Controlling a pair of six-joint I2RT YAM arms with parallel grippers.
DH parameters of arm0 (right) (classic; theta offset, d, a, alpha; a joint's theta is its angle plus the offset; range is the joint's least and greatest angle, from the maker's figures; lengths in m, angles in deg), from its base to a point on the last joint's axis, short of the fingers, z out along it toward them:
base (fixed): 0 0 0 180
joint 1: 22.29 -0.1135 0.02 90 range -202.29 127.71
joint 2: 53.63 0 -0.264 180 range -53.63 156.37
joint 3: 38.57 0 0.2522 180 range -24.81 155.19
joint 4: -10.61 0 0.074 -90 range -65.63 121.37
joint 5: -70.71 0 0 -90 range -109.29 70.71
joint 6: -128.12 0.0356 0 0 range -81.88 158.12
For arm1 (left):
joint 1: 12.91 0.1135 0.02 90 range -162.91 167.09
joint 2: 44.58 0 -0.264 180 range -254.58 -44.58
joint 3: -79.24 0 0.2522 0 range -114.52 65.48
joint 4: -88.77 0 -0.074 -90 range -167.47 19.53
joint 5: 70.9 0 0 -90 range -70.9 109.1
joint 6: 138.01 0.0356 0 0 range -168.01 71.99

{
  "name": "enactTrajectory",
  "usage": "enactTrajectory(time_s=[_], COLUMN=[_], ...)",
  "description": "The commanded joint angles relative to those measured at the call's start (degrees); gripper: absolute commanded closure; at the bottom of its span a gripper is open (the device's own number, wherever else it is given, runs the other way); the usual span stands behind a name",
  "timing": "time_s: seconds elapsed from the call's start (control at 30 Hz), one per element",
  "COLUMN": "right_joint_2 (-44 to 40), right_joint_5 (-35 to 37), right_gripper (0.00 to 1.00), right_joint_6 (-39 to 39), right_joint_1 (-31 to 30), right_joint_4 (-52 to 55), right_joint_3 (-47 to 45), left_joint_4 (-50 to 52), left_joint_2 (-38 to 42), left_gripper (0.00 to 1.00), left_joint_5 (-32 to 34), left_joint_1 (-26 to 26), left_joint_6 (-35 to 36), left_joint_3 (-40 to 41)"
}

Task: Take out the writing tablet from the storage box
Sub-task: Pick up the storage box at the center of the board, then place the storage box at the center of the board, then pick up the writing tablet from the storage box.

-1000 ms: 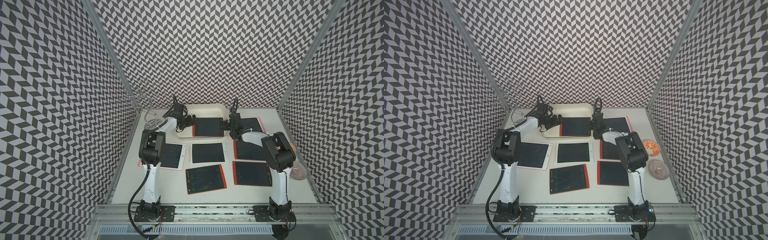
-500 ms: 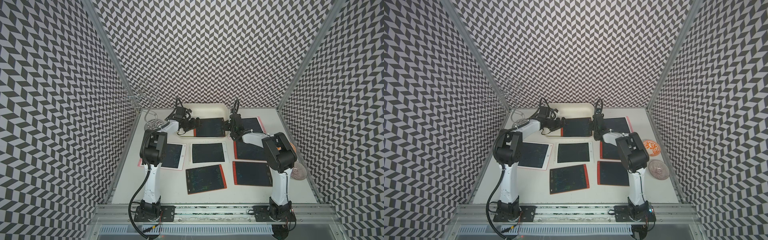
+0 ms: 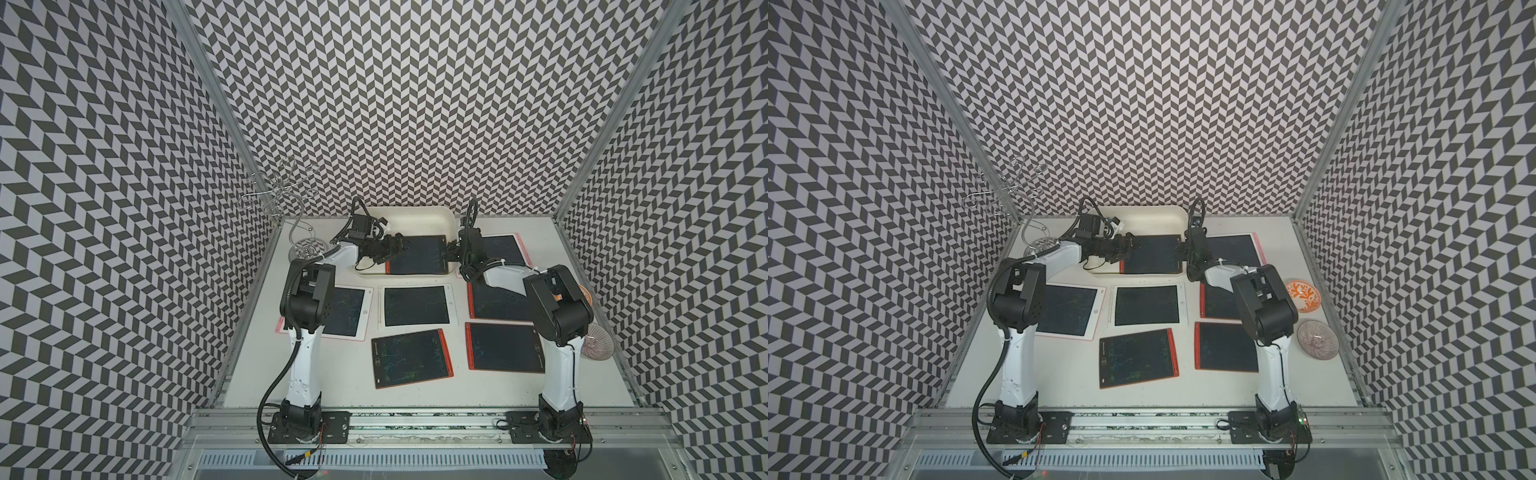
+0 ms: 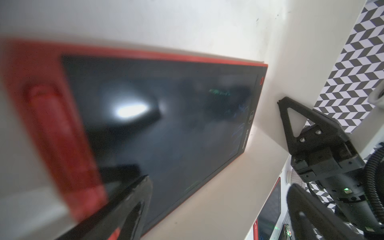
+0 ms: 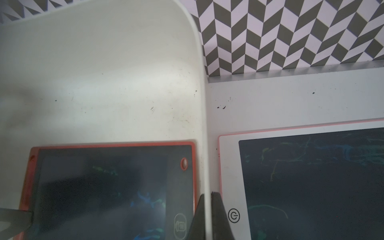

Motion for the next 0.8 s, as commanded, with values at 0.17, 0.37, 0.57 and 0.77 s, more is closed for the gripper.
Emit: enactTrajectory(time_s=[0.17, 0.37, 0.57, 0.77], right_joint_2=[-2.6, -3.7, -4.7, -5.1], right_joint_5=[-0.8, 0.9, 1.9, 1.8], right_gripper=[1.0, 1.0, 1.0, 1.0], right_joint_6=[0.7, 0.2, -0.6, -1.6], right_joint_1=[-0.7, -0.6, -0.6, -0.7], right_joint_4=[-7.1, -9.5, -14.6, -18.6], right_joint_3=[1.7, 0.0, -2.8, -4.5], left_joint_4=[-1.2, 11.8, 15.8, 17.9], left_joint_2=[3.0, 5.5, 10.1, 8.9], left_gripper=[0.01, 0.01, 0.01, 0.01], left_joint_5=[-1.9, 14.0, 23.8, 24.6], left_joint_1=[-0.3, 0.1, 0.8, 1.2], left_joint_6=[0.0, 4.5, 5.3, 6.4], left_joint_3=[0.5, -2.6, 0.4, 0.9])
